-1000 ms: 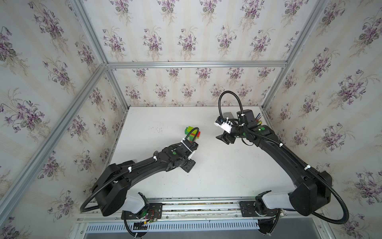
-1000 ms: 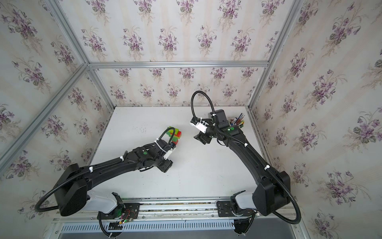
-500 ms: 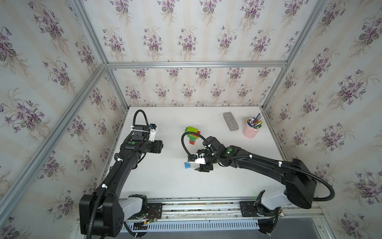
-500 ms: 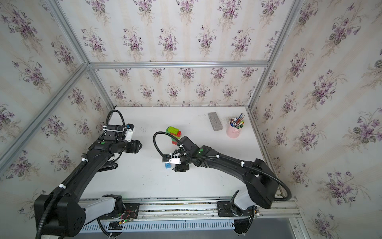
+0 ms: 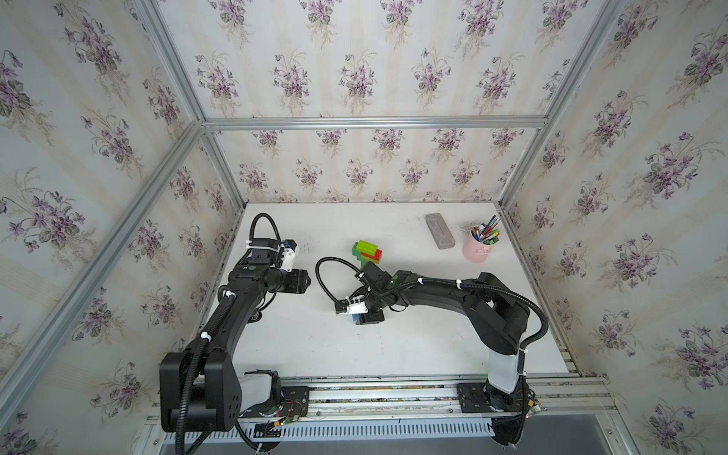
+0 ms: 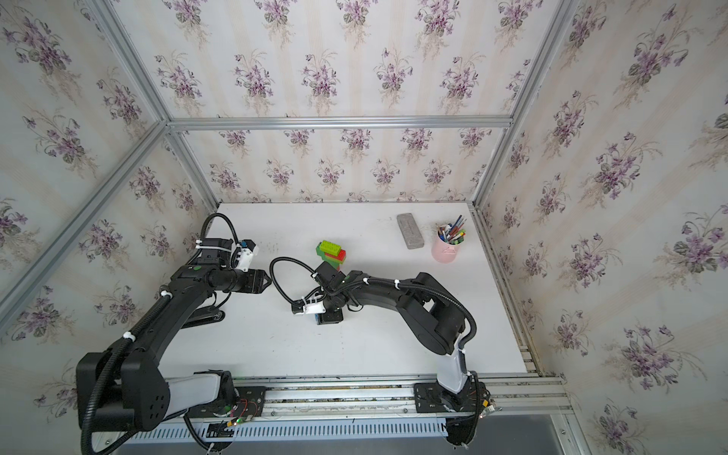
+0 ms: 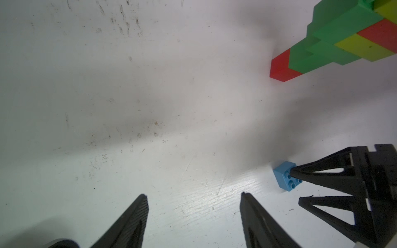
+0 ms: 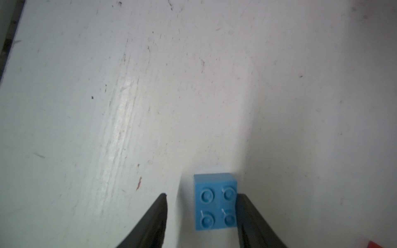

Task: Assemble a spoon with lego
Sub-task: Pick up the lego brick from the center of the board.

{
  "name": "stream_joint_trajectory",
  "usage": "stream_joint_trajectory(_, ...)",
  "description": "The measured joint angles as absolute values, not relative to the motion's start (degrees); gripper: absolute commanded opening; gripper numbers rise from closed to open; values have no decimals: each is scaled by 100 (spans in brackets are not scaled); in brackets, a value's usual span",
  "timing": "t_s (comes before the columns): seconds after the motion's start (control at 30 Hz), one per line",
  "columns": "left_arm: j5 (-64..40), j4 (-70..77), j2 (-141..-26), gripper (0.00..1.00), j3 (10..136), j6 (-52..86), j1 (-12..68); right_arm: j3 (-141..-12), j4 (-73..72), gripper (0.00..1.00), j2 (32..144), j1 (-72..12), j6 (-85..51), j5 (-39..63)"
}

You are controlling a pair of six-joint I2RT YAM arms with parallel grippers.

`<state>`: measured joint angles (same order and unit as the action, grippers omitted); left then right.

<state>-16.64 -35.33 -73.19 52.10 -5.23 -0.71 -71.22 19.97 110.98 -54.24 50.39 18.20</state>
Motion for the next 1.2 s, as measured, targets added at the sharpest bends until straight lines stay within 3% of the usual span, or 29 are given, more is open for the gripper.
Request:
stream_joint_trajectory(0.57, -1765, -3511, -7443, 70, 5205, -541, -71, -7465, 2250, 53, 11334, -5247, 4967, 1894)
stream_joint_trajectory(0.87, -1789, -3509, -7465, 69, 5205, -543, -71, -7599, 2486, 46, 11559, -5207, 4947, 1981)
stream_joint_trajectory(1.2, -1824, -3489, -7435, 69, 5199, -545, -71, -7741, 2554, 48, 11555, -5207, 4812, 2171)
